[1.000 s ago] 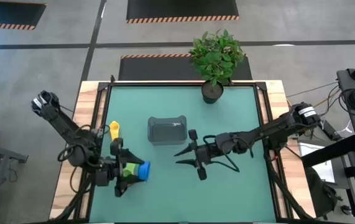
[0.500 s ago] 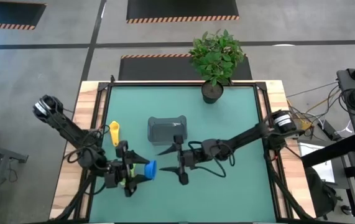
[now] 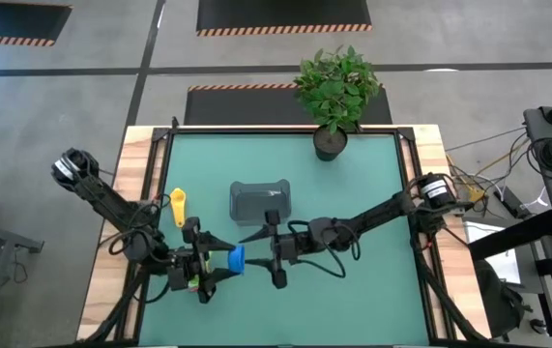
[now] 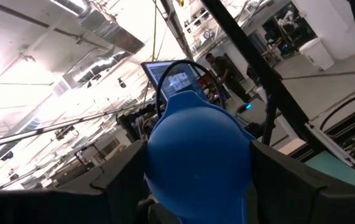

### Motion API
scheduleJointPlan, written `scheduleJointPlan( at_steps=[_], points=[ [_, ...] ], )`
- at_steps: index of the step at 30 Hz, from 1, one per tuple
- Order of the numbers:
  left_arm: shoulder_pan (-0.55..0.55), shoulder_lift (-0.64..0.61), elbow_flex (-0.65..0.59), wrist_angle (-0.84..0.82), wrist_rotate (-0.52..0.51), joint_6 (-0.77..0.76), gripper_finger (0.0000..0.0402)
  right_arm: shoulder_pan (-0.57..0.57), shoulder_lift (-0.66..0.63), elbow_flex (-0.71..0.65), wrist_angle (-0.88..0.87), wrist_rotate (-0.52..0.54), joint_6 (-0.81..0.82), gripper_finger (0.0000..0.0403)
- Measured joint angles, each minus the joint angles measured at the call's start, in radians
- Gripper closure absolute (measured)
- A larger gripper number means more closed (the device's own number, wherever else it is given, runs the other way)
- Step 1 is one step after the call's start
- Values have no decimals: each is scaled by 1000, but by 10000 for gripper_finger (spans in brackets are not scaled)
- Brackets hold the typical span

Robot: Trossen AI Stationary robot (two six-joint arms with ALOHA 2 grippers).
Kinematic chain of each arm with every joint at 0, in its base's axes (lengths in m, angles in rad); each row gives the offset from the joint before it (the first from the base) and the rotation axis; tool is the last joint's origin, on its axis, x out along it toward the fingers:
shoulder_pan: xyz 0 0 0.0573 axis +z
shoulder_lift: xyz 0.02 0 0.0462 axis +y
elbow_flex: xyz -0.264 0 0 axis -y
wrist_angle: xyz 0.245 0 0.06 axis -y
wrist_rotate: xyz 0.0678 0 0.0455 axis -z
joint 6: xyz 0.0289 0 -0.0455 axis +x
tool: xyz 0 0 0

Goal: Nest measuring cups in basket
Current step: Stack the blue measuring cup on top of the green measuring cup

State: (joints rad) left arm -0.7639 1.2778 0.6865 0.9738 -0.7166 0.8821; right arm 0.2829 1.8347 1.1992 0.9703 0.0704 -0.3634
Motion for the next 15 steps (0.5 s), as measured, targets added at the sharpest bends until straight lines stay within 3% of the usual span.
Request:
scheduleJointPlan(
  at_steps=[8, 15],
  points=[
    [0, 0, 0, -1, -1, -8, 155, 0, -1, 5, -30, -1, -9, 272],
    [-1, 0, 0, -8, -62, -7, 130, 0, -8, 5, -56, 4, 10, 264]
  ],
)
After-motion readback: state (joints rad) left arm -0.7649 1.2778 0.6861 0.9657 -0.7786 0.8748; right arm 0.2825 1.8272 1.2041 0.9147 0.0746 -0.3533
